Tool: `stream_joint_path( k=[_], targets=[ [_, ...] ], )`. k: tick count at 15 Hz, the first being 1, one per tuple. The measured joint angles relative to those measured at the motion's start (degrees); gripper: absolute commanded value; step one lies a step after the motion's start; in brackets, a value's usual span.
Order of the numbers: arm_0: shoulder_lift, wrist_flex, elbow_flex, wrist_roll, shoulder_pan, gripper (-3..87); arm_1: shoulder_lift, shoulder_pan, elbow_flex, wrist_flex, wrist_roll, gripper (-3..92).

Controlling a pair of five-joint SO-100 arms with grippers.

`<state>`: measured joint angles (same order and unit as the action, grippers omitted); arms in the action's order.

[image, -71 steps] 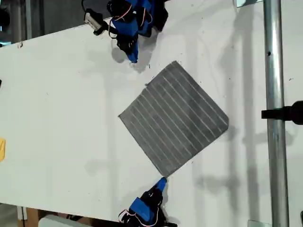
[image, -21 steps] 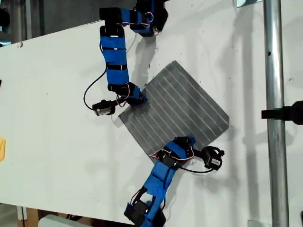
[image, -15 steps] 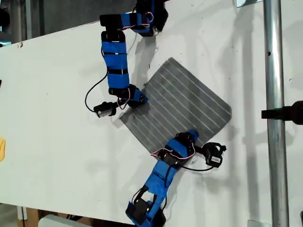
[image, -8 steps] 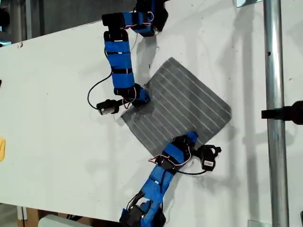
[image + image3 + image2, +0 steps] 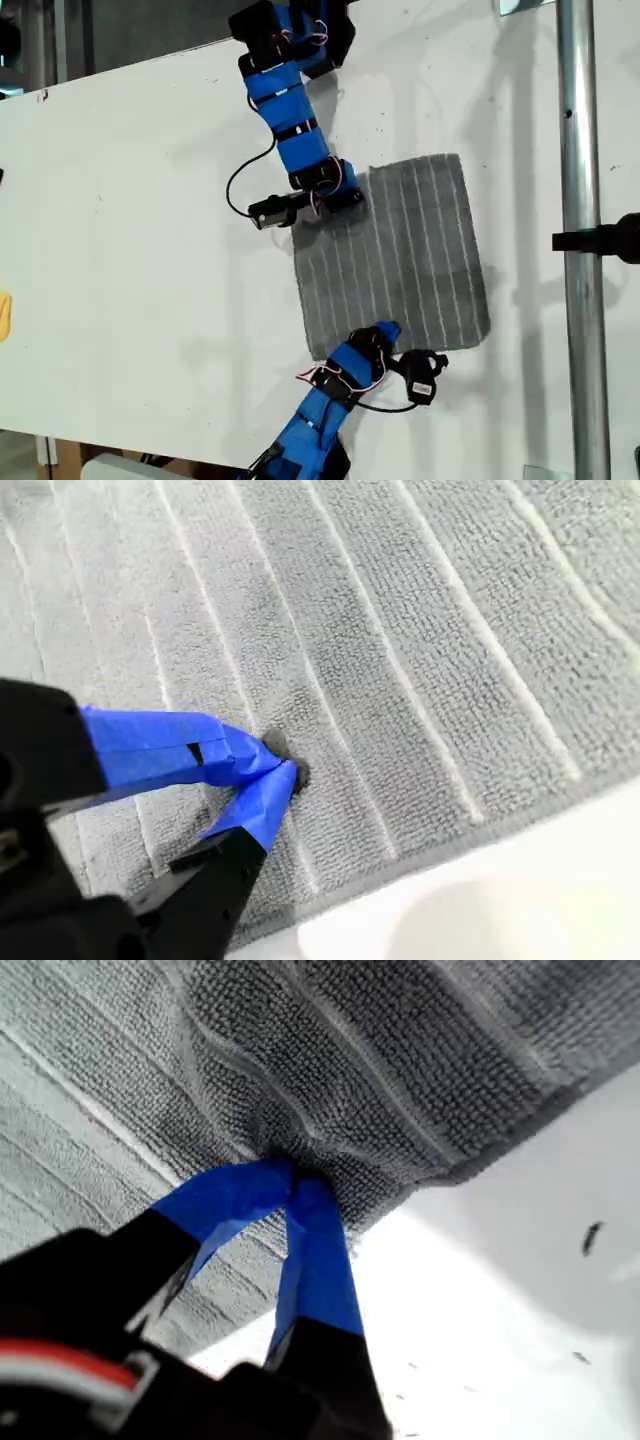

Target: Grasp corners of a towel and fold twice.

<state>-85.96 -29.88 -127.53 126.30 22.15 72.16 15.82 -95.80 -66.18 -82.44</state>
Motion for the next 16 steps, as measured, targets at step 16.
stream_joint_path(
  k=[16],
  targets=[
    [-21.97, -52.03, 28.92, -24.87, -8.44, -2.8, 28.39, -16.96, 3.34, -21.36, 14.94, -0.3]
  ],
)
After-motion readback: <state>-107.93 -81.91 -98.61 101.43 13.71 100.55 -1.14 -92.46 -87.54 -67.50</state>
